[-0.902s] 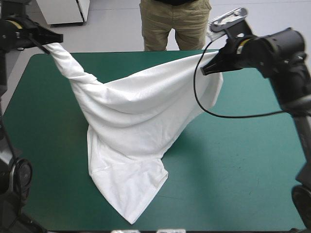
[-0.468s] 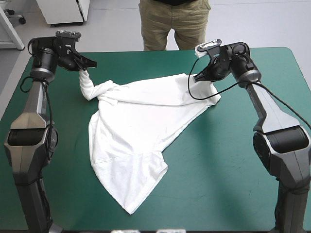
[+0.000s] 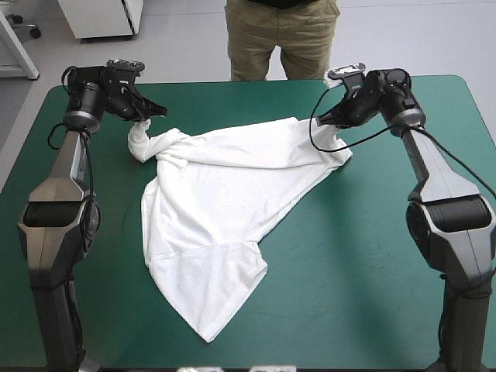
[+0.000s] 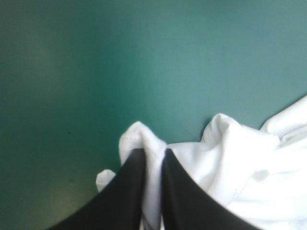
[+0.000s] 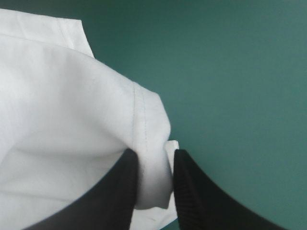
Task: Fold the cloth
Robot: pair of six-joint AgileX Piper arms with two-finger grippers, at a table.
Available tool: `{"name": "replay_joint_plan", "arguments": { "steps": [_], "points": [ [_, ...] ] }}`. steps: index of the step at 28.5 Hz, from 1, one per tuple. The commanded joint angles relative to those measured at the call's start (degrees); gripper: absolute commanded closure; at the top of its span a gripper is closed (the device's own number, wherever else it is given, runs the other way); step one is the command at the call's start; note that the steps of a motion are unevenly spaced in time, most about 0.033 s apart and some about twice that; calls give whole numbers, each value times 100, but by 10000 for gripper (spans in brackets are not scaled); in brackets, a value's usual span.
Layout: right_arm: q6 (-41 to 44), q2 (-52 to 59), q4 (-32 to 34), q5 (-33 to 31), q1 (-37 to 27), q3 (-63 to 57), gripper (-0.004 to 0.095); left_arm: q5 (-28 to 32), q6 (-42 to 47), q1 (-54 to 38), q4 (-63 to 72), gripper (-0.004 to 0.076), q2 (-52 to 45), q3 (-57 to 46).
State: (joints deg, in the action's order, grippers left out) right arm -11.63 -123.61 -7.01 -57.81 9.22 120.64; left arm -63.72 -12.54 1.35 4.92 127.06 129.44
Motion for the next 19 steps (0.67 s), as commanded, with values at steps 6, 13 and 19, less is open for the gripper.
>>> {"name": "replay_joint_plan", "arguments": {
  "steps": [6,13,19],
  "points": [
    [-95,611,-360,53,-280,308,397,-355,71,21,83,192,-435,171],
    [-95,1716,-242,207,-367,319,399,-738,71,21,209,232,-1363,171],
    [-95,2951,-339,-345,-380,319,399,-1009,167,21,335,232,-2526,160]
  ]
}}
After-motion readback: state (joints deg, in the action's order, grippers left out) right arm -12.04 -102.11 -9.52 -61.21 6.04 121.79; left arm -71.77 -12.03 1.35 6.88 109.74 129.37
